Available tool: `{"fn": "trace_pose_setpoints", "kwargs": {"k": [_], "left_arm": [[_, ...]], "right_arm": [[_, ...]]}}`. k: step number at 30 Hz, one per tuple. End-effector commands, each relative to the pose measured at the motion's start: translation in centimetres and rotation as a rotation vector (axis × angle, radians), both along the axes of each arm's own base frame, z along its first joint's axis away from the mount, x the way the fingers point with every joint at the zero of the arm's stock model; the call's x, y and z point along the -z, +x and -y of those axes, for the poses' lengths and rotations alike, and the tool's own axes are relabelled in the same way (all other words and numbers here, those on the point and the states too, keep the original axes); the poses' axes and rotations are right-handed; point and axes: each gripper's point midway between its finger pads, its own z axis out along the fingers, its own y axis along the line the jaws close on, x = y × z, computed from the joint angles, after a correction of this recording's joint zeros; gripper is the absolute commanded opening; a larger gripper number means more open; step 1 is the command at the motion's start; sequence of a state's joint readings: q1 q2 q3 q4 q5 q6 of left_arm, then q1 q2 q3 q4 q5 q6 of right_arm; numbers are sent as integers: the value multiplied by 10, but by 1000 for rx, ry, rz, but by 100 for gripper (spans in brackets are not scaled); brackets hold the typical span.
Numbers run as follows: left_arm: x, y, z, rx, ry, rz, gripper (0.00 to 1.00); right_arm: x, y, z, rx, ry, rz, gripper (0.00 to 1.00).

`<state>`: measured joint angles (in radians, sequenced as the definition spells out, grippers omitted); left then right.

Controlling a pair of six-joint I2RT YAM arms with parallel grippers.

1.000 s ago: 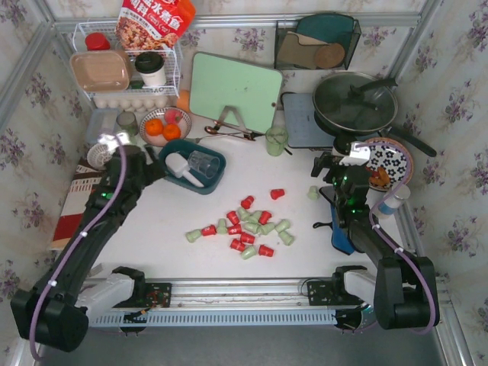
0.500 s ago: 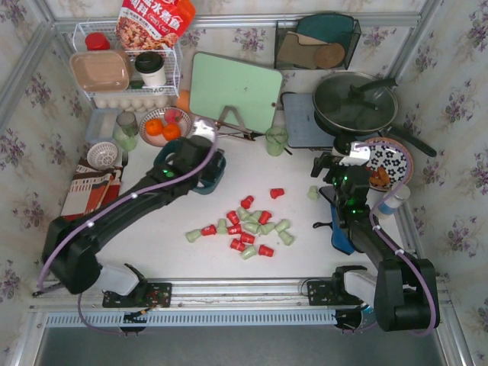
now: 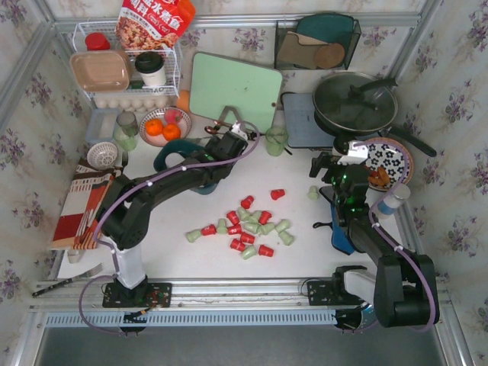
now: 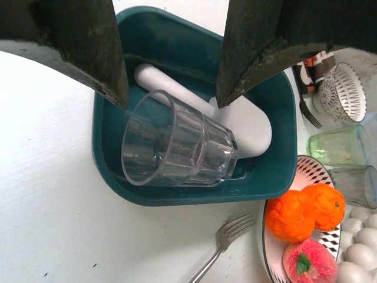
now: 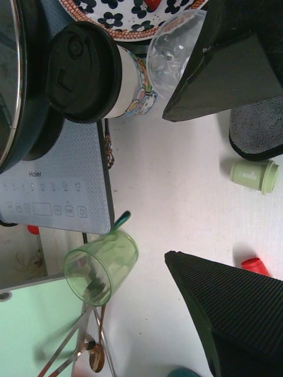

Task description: Mix the coffee capsules in the storage basket

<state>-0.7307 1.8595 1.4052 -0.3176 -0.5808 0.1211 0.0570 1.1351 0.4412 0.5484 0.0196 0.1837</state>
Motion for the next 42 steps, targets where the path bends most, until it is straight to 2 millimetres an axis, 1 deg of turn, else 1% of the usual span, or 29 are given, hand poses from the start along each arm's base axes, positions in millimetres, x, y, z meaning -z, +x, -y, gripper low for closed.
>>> {"fn": "trace_pose_setpoints", "kwargs": {"k": [1,4,5,10,11,13,16,21,24,29,30,37,42], "left_arm": [[4,10,-9,-12,103,26,64],[9,15,-11,-14,134,38,63],[10,17,-11,-10,143,42,61],[24,27,-19,-10,187,40,56],[29,29,-21,-9,192,34,52],[33,32,-23,-3,201,35,48],[36,36,-24,3,214,48,43],[33,42,-24,4,220,82,36],[29,43,-25,-6,215,96,24],[12,42,-33,-50,207,154,2],[9,41,-35,-57,202,167,0],[-16,39,-43,-98,141,225,0],[-37,30,-41,-102,27,253,0]], "right_arm": [[-9,4,-5,-25,8,27,100],[-6,5,-6,-32,6,18,100],[-5,5,-6,-33,6,14,100],[-2,5,-7,-39,7,5,100],[-1,6,-8,-41,8,3,100],[0,6,-9,-50,11,-2,100],[3,7,-11,-57,13,-10,100],[6,9,-12,-65,11,-22,100],[6,9,-12,-66,11,-26,100],[7,10,-13,-68,10,-29,100],[7,10,-13,-69,10,-30,100],[8,10,-12,-64,7,-33,100],[8,10,-12,-63,7,-33,100]]}}
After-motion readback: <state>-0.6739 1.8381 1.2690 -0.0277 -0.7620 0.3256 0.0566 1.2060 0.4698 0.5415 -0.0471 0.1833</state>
